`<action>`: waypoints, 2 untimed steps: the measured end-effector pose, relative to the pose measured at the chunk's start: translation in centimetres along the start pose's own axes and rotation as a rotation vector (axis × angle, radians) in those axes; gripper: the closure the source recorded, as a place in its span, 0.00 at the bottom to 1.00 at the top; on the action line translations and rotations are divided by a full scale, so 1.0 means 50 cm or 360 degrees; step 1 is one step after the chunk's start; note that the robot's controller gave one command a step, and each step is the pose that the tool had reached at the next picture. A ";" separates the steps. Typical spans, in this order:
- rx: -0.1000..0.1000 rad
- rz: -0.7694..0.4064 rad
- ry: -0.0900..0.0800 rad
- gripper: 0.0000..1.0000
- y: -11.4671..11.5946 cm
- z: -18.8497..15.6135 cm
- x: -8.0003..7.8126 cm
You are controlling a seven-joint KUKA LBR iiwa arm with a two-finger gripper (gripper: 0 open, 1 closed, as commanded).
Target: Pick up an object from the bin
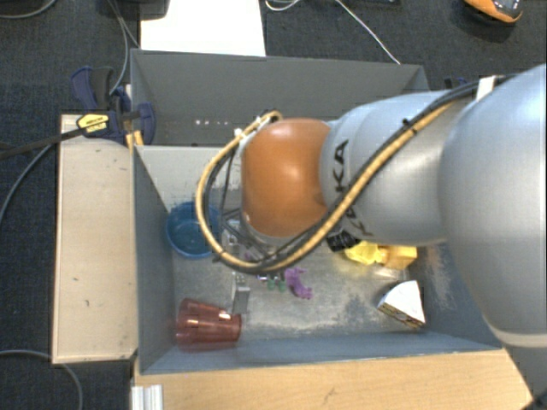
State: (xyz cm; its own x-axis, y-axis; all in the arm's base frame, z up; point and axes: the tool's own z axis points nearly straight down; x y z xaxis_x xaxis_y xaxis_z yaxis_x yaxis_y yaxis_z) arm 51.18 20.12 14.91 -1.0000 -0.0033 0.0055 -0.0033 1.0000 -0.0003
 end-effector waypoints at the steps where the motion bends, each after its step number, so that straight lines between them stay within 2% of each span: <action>1: -0.0003 0.0009 -0.0012 0.00 -0.002 -0.009 -0.004; 2: -0.0003 0.0026 -0.0011 0.00 -0.140 0.094 -0.064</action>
Offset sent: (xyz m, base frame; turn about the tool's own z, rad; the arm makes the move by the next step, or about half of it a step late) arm 0.0476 -0.1118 -0.0791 0.0298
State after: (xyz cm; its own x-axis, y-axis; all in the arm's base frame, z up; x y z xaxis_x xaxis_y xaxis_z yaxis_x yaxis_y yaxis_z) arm 54.40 13.14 10.19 -0.9999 0.0129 -0.0014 0.0129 0.9999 0.0017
